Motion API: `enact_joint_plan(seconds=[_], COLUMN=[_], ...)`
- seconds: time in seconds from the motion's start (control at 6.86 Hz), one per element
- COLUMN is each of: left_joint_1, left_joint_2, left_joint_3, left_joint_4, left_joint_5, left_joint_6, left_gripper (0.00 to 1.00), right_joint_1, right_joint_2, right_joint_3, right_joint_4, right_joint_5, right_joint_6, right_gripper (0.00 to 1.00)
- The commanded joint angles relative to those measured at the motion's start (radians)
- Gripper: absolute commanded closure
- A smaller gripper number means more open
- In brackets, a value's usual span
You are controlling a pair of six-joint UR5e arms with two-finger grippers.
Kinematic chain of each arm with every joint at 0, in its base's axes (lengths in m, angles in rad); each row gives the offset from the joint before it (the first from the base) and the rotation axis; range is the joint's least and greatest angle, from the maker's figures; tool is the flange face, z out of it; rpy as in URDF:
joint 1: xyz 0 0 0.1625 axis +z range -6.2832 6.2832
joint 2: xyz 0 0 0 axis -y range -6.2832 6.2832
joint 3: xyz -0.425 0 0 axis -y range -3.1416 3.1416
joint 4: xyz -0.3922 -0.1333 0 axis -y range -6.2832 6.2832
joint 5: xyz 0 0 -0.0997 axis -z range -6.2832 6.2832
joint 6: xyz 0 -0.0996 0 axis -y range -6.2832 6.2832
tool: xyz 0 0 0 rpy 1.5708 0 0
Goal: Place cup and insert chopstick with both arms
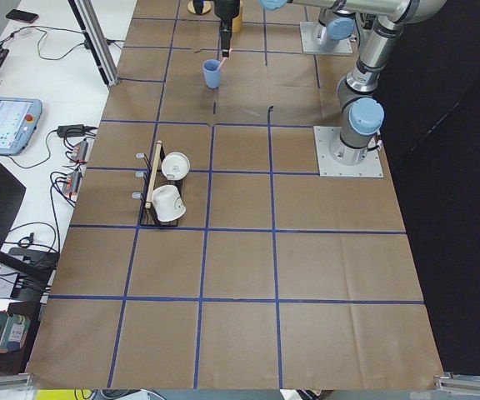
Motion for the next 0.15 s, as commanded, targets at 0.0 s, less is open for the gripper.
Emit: enact_joint_plan(seconds=[0.0], left_joint_1=[0.000], left_joint_2=[0.000], left_joint_3=[0.002], left_joint_4=[0.000], left_joint_5=[0.000], left_joint_6=[0.000], left_gripper=[0.00], right_joint_1=[0.000], right_joint_2=[-0.001], right_joint_3=[0.018], right_joint_4=[0.004], right_joint_5=[0.005], right_joint_6=[0.010], right_gripper=[0.01])
